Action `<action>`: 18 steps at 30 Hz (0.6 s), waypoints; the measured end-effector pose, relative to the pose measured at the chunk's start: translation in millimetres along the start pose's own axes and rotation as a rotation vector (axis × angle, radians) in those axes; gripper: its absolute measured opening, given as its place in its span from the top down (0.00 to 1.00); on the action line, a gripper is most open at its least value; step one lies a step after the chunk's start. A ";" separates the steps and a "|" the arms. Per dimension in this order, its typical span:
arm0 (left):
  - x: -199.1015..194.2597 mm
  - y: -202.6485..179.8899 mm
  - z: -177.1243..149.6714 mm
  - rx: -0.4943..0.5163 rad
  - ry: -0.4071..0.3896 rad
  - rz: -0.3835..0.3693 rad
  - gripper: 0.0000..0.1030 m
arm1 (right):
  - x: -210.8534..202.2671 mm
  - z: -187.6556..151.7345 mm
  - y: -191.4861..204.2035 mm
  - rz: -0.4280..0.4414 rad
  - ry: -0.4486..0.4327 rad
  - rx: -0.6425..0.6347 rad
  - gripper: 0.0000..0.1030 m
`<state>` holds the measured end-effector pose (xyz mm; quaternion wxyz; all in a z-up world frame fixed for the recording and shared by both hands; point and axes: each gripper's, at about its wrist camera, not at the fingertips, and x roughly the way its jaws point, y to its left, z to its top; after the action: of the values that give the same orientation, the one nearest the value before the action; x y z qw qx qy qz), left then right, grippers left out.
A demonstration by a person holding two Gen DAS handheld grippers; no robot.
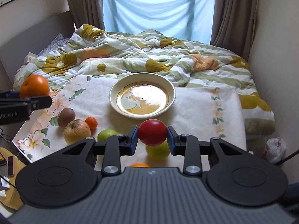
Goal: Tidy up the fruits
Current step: 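Carry the orange and red tomato over the white bowl with both grippers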
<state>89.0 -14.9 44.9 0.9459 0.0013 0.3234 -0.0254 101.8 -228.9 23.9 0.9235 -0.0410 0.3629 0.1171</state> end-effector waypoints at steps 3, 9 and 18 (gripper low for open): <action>15.1 -4.8 12.0 0.025 0.003 -0.008 0.38 | 4.1 10.7 -10.2 0.000 -0.004 -0.028 0.53; 63.8 -10.0 34.0 0.052 0.041 -0.090 0.38 | 30.4 39.1 -28.6 0.003 -0.003 0.001 0.54; 152.3 -18.4 64.7 0.107 0.113 -0.121 0.38 | 102.4 81.9 -38.4 -0.012 0.018 0.010 0.54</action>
<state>247.9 -41.6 3.1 0.9216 0.0336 0.3737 -0.0996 237.9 -233.8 14.0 0.9212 -0.0398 0.3714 0.1093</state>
